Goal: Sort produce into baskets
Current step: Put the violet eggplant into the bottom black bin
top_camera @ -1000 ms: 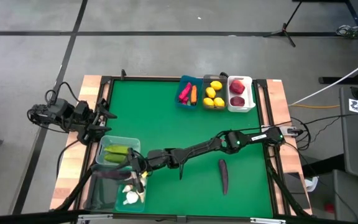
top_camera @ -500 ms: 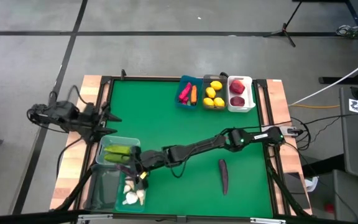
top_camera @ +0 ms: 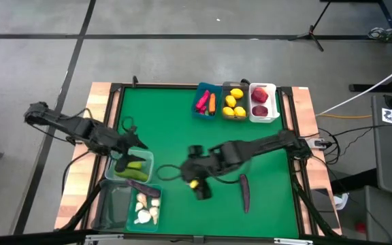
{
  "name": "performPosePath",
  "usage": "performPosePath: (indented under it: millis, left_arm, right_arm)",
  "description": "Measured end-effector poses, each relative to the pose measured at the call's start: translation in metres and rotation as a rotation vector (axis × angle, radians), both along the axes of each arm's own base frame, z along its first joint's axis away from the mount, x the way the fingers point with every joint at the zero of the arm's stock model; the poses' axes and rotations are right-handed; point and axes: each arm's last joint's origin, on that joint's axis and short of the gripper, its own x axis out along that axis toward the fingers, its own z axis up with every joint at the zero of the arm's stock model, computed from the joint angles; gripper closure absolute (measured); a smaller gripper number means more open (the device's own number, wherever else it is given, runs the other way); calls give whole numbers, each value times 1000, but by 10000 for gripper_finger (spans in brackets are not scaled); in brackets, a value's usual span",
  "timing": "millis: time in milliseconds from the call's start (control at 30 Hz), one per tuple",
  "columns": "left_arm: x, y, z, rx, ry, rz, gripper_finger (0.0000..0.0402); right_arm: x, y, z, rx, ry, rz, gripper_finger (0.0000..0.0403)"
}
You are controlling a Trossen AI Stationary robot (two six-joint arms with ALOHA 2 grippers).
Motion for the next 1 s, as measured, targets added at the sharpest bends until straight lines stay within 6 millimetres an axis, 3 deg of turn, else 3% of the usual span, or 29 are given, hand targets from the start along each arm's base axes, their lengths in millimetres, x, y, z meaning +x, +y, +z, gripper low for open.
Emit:
performPosePath:
  millis: [67, 200, 367, 500, 600, 767, 1000]
  left_arm:
    - [9, -7, 2, 25, 60, -32, 164]
    - [24, -23, 14, 36, 178, -72, 164]
    - [34, -46, 29, 51, 385, -90, 164]
    - [43, -69, 37, 33, 483, -94, 164]
    - [49, -88, 33, 19, 522, -118, 164]
    - [53, -112, 11, 58, 641, -130, 164]
    - [57, -121, -11, 154, 766, -117, 164]
  right_arm:
    - [-23, 4, 16, -39, 34, -49, 107]
    - [-50, 16, 25, -140, 70, -138, 107]
    - [-68, 30, 28, -233, 78, -156, 107]
    - [-71, 35, 21, -279, 105, -160, 107]
    - [-71, 33, 15, -295, 134, -183, 107]
    - [-72, 32, 11, -310, 168, -196, 107]
    - [-72, 33, 11, -302, 162, -204, 107]
